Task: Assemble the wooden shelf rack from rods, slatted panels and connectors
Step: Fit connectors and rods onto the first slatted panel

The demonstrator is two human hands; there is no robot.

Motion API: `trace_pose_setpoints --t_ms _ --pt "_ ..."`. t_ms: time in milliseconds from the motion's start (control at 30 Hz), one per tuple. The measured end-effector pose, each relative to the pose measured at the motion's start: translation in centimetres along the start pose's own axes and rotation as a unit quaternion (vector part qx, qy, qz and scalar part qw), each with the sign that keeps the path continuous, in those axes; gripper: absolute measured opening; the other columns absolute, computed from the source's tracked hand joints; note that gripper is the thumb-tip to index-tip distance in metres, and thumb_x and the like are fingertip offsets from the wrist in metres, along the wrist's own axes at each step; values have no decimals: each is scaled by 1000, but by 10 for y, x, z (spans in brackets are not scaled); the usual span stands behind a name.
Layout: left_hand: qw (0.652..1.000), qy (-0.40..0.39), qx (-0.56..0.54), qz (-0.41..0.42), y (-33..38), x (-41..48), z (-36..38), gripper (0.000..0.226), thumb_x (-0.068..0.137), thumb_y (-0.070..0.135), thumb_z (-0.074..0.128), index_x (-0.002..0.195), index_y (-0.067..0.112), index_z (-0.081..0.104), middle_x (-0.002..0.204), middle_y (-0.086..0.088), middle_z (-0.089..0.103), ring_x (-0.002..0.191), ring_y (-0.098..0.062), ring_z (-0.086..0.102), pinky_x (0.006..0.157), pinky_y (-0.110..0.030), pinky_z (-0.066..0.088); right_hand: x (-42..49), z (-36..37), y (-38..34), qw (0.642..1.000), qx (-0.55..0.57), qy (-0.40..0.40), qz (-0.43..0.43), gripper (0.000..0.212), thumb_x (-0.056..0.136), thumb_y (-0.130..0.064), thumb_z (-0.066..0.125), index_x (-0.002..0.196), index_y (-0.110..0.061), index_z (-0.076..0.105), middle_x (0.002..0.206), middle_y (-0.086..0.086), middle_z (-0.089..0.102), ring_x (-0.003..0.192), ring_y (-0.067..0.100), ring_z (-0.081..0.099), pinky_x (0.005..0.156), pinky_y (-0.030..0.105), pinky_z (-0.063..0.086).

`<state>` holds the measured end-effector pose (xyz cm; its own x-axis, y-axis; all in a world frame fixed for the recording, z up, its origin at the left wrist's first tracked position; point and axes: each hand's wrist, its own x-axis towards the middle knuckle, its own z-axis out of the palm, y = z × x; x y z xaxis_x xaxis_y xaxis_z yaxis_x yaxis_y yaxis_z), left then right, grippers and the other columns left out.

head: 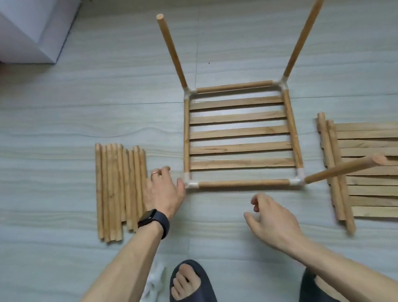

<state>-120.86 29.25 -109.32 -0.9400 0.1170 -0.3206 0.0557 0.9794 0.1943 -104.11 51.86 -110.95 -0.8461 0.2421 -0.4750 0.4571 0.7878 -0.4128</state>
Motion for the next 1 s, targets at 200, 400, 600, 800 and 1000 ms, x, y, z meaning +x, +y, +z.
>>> trace_pose_setpoints --t_ms 200,400,600,800,1000 --pt "987 -36 80 -137 -68 -2 0 46 98 46 51 127 11 45 128 -13 56 118 -32 53 81 -40 44 92 -2 -47 960 -226 -77 -144 76 100 -66 29 157 -45 -17 165 1 -31 154 35 -23 119 68 0" --pt "983 -49 142 -108 -71 12 1 29 96 28 51 120 12 47 109 -6 69 100 -29 64 67 -32 39 108 7 -26 950 -264 -124 -117 70 103 -60 15 131 -55 -49 158 -6 -44 152 34 -29 115 77 2" --pt "981 -101 53 -155 -56 31 -13 19 92 34 54 86 18 61 78 0 61 73 -24 58 60 -27 38 103 -8 -34 941 -276 -158 -116 68 104 -59 16 135 -55 -45 153 -7 -48 151 34 -31 115 78 2" --pt "754 -193 -602 -179 -25 37 -45 24 87 42 71 83 19 79 95 -2 79 65 -9 60 61 -26 39 85 -28 -64 954 -220 -56 -196 103 87 -83 34 152 -38 -32 170 10 10 154 35 15 121 57 24" --pt "698 -303 -645 -70 23 29 -37 25 92 46 65 91 23 76 82 6 74 63 -6 61 58 -22 38 77 -50 -109 936 172 85 -296 51 99 -63 45 144 -41 50 120 -26 64 77 -2 69 72 30 60"
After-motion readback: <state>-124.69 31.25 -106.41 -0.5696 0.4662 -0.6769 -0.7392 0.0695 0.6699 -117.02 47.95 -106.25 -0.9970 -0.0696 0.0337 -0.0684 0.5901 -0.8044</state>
